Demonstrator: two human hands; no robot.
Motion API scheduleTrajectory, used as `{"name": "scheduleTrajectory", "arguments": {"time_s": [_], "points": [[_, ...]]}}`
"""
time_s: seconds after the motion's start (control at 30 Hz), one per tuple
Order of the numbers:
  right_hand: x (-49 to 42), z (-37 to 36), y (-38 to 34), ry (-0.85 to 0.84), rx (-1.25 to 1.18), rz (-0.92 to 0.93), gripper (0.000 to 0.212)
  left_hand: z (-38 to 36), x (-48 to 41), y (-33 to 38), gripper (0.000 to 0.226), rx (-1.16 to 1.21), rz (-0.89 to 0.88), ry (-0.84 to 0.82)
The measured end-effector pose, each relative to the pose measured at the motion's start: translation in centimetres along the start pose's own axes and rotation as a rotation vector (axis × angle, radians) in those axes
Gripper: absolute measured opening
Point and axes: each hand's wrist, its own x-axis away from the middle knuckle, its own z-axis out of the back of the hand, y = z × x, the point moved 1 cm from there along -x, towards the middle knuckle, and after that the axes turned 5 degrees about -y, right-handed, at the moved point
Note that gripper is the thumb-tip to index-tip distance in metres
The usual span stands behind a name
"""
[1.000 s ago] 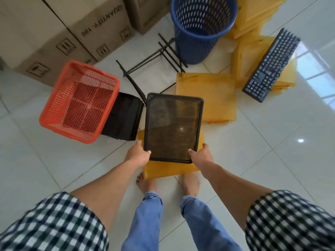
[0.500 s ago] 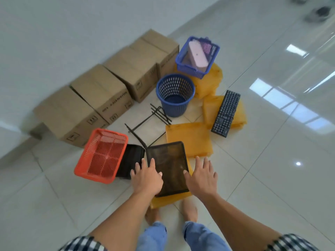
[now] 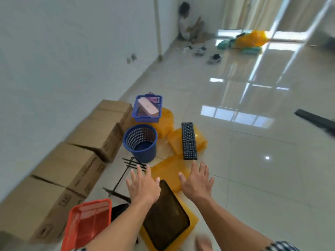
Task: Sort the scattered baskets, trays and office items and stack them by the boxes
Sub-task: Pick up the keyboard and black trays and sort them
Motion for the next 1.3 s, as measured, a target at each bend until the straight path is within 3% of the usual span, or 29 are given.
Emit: {"name": "scheduleTrajectory", "arguments": {"time_s": [0.23, 0.57, 0.93, 1.3], "points": [[1.7, 4.5, 4.9, 0.114, -0.129, -0.173, 0.081, 0.8, 0.2, 7.6, 0.072, -0.11, -0.239, 0.002], [3.1, 12.0, 22.7, 0.262, -0.323, -0.49, 0.08, -4.5, 6.1, 27.4, 0.071, -0.288, -0.619, -0.045], [4.1, 21.3, 46.7, 0.353, -0.431, -0.747, 0.081, -13.8, 15.4, 50.6, 0.068, -0.418, -0.823, -0.166], [1.9, 28.1, 59.5, 0.437, -0.525, -0.914, 0.081, -18.0, 18.7, 68.5, 0.068, -0.453, -1.005, -0.195]]}}
